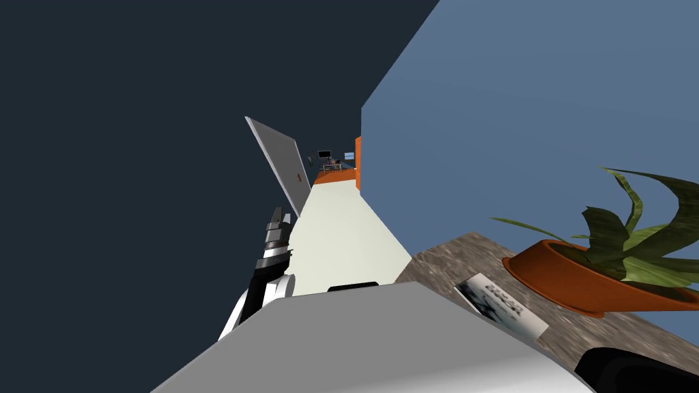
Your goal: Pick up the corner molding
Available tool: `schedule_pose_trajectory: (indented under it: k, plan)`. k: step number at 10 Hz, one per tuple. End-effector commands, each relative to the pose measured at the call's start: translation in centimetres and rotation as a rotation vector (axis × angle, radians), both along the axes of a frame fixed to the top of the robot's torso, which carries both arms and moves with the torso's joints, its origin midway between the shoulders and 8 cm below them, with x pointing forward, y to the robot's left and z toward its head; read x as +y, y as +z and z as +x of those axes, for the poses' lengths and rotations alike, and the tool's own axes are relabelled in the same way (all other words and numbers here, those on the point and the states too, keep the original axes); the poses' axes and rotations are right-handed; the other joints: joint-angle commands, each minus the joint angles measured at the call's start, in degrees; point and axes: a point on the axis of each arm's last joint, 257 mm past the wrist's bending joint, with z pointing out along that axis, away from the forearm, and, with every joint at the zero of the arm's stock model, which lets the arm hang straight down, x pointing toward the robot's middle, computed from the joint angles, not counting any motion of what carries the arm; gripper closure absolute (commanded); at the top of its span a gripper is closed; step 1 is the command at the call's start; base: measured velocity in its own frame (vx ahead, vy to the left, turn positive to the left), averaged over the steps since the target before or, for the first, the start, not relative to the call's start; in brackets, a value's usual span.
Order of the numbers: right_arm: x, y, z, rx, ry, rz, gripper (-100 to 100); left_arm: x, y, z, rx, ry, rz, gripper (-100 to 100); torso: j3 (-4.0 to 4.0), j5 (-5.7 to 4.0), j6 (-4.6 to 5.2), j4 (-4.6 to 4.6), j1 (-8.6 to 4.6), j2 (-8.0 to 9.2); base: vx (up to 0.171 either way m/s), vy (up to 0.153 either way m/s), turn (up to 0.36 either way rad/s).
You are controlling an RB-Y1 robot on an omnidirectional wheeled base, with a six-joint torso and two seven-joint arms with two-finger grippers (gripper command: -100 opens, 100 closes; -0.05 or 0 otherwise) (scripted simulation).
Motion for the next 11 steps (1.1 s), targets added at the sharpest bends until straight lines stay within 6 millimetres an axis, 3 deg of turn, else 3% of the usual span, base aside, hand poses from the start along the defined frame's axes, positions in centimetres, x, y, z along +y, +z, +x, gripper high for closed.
schedule_pose_trajectory:
  k: [1,2,6,7,8,10,11]
  plan:
    - [0.0,0.0,0.0,0.0,0.0,0.0,-100,0.0,0.0,0.0,0.0,0.0,0.0,0,0.0,0.0,0.0,0.0,0.0,0.0,-0.005,-0.012,0.004]
    - [0.0,-0.1,-0.1,0.0,0.001,-0.001,100,0.0,0.0,0.0,0.0,0.0,0.0,0,-0.01,0.03,0.0,-0.01,0.07,-0.02,0.0,0.0,0.0]
    - [-0.1,0.0,-0.1,0.001,0.001,-0.003,100,0.0,0.0,0.0,0.0,0.0,0.0,0,0.0,-0.05,0.0,0.02,0.03,-0.01,0.0,0.0,0.0]
    - [-0.1,0.0,-0.1,0.001,0.001,-0.003,0,0.0,0.0,0.0,0.0,0.0,0.0,0,0.0,-0.05,0.0,0.02,0.03,-0.01,0.0,0.0,0.0]
    - [-0.4,1.2,0.5,0.01,0.009,0.002,100,0.0,0.0,0.0,0.0,0.0,0.0,0,0.01,-0.06,0.0,0.02,0.03,-0.01,0.011,0.028,-0.09]
    - [-0.7,1.5,0.6,0.013,0.013,-0.001,100,0.0,0.0,0.0,0.0,0.0,0.0,0,-0.03,0.02,0.02,0.0,0.24,-0.06,0.011,0.033,-0.055]
    - [-0.7,1.6,0.6,0.013,0.011,0.001,0,0.0,0.0,0.0,0.0,0.0,0.0,0,-0.02,-0.03,0.01,0.01,0.17,-0.05,0.0,0.0,0.0]
